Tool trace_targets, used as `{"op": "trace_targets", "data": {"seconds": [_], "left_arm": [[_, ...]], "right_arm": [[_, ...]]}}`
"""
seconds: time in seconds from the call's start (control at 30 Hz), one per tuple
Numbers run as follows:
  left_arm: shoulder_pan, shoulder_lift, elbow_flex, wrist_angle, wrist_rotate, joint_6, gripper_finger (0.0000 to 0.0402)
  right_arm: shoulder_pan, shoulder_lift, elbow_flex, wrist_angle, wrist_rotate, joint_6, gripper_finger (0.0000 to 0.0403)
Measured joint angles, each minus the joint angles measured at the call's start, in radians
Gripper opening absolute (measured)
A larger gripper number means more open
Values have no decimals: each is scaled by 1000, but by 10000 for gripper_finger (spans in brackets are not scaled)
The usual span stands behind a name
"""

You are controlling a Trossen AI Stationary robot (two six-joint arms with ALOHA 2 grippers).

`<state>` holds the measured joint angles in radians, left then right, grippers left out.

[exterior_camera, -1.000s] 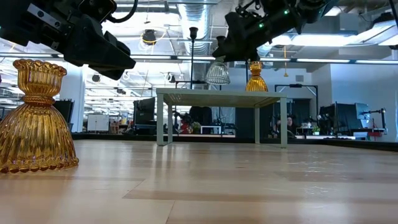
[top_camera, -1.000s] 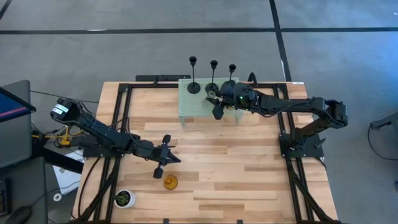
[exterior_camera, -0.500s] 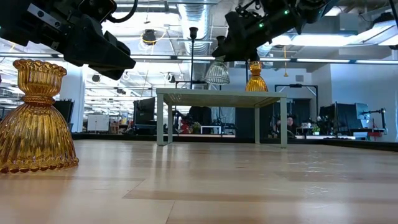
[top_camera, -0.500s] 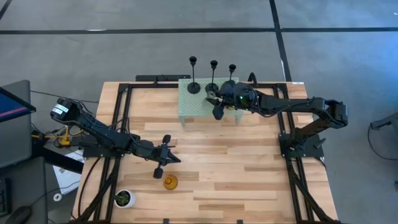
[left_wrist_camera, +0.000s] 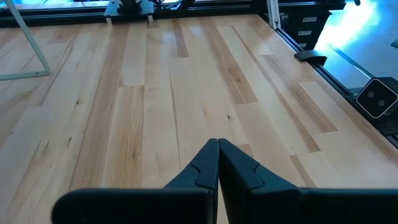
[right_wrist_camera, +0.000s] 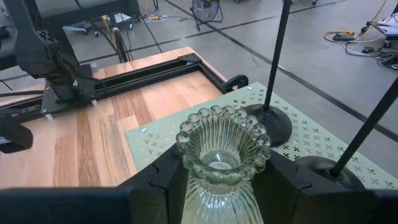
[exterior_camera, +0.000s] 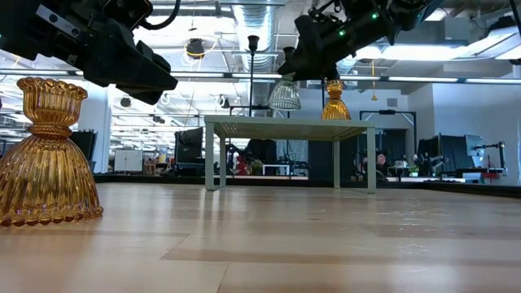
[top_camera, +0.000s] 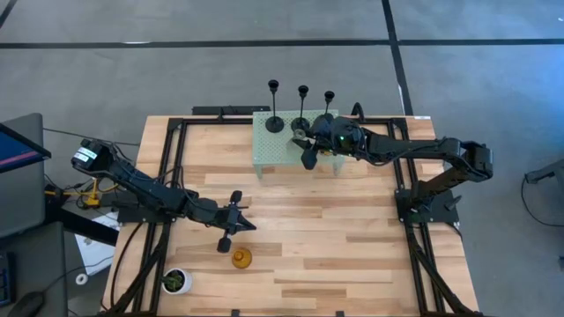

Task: Pick & Place candle stick holders
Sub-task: Put the glass candle holder on the shelf

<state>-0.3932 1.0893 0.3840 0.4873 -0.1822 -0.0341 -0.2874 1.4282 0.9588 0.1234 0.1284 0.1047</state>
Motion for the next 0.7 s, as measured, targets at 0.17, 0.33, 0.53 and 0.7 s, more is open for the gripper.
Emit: {"op": "trace_targets", "data": {"seconds": [0.17,0.33,0.53,0.7], "left_arm": [[0,0,0,0,0,0,8],[0,0,0,0,0,0,8],[0,0,0,0,0,0,8],[0,0,0,0,-1,0,8]], "right_arm": [[0,0,0,6,0,0,141],[0,0,0,26,-19,-11,133],[8,0,0,40,-50,-11,144],[25,0,4,34,-51,-11,133]]}}
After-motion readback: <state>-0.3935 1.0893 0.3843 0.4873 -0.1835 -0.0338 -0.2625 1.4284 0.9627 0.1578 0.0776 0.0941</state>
